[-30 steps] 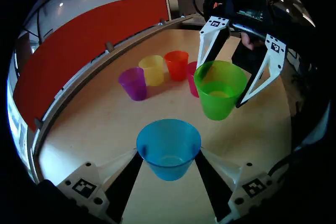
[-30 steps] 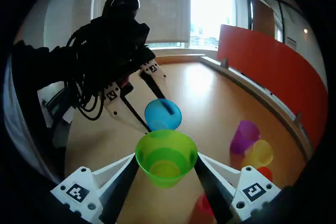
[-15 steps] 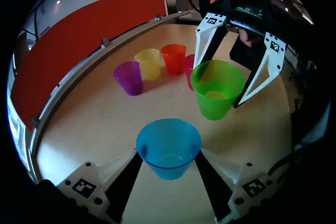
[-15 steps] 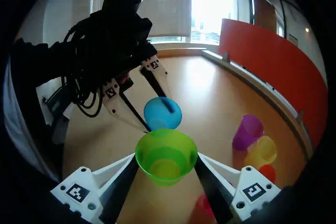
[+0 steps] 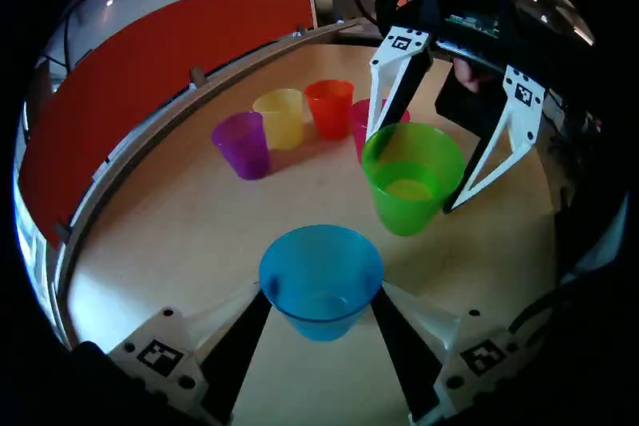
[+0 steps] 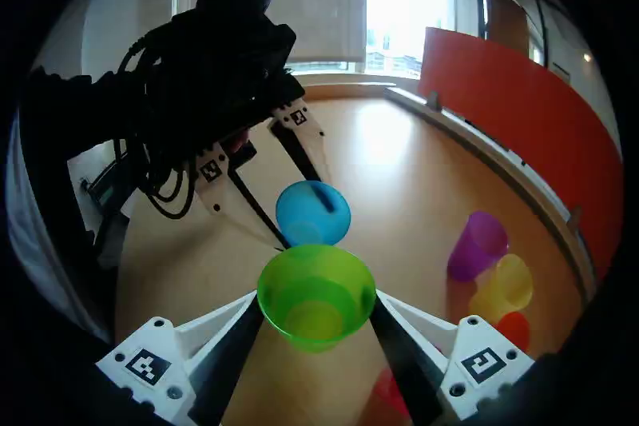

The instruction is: Pour water

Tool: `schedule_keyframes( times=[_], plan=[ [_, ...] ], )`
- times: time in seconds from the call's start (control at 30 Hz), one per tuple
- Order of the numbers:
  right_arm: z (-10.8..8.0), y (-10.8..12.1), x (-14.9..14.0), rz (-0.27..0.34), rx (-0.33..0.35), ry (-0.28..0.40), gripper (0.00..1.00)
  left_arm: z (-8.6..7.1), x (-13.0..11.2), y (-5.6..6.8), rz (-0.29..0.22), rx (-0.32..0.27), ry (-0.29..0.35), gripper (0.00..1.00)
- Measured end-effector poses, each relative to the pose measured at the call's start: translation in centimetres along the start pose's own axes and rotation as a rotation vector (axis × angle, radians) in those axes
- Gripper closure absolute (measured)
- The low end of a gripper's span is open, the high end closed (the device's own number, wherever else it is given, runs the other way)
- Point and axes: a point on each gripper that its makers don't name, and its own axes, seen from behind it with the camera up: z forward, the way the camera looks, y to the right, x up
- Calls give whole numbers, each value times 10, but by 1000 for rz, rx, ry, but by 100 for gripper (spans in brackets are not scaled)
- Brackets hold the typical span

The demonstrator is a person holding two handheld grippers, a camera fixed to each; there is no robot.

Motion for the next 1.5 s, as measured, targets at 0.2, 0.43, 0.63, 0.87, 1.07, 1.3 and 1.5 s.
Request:
schedule_keyframes(
  times=[0.2, 0.43, 0.63, 0.87, 1.07, 1.3, 1.5],
  plan=[
    [3, 1, -1, -1, -2, -2, 9, 2, -2, 0, -3, -2, 1, 17],
    [4, 0, -2, -3, -2, -5, 9, 4, -5, 2, -8, -8, 2, 17],
    [6, 0, -2, -2, -5, -6, 9, 4, -7, 1, -13, -9, 6, 17],
    [8, 0, -4, -6, -6, -11, 9, 1, -11, 1, -20, -7, 8, 17],
    [10, -2, -3, -10, -5, -13, 9, -1, -16, 0, -24, -4, 4, 16],
    [11, -3, -3, -15, -6, -14, 9, -2, -24, 3, -19, -7, -14, 16],
    [13, -3, -5, -13, -8, -15, 9, -3, -30, 8, -18, -18, -32, 14]
  ],
)
